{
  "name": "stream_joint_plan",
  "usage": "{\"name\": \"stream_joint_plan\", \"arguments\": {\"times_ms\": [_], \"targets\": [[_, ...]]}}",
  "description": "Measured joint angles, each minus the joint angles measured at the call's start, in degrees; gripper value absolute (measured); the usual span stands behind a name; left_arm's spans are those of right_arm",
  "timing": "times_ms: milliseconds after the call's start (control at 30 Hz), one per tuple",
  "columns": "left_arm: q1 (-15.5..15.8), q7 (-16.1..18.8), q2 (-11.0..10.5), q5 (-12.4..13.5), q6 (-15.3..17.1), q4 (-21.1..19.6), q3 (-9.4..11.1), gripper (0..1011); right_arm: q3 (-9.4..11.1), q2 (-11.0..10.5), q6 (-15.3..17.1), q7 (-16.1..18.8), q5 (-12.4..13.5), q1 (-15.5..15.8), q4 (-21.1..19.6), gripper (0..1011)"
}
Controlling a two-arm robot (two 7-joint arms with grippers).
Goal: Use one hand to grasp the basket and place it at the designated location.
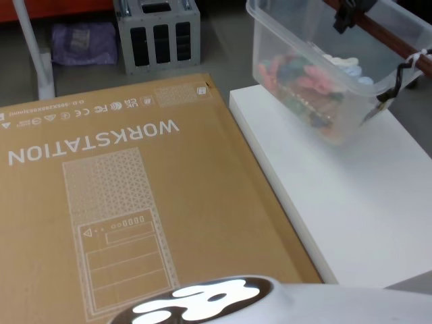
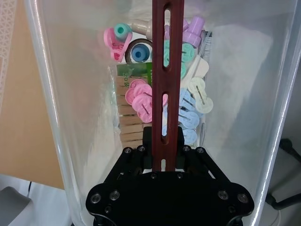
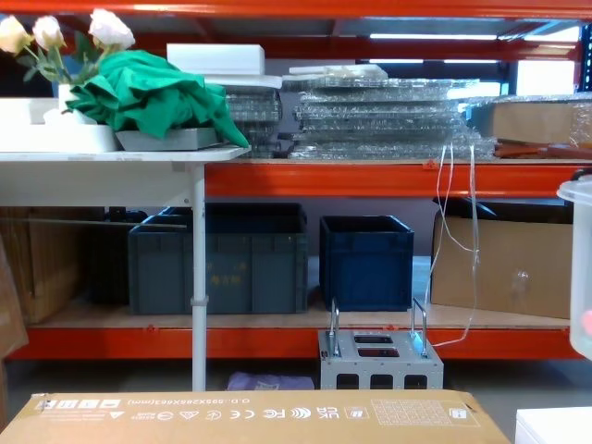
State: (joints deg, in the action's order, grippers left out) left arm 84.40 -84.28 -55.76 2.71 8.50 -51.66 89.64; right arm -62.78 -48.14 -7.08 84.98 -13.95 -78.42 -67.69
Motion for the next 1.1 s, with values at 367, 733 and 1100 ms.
{"name": "stream_joint_plan", "arguments": {"times_ms": [367, 733, 1100], "targets": [[0.0, 0.0, 0.0, 0.01, 0.0, 0.0, 0.0, 0, -1.47, 1.55, -1.87, 0.12, 0.94, -0.96, -2.94, 234], [0.0, 0.0, -0.01, 0.01, 0.0, 0.0, 0.0, 0, -2.87, 2.22, -3.71, 0.55, 2.96, -1.07, -8.97, 234], [0.0, 0.0, 0.0, 0.01, 0.0, 0.01, 0.0, 0, -3.79, 2.25, -5.09, 0.64, 5.2, -1.39, -10.75, 234]]}}
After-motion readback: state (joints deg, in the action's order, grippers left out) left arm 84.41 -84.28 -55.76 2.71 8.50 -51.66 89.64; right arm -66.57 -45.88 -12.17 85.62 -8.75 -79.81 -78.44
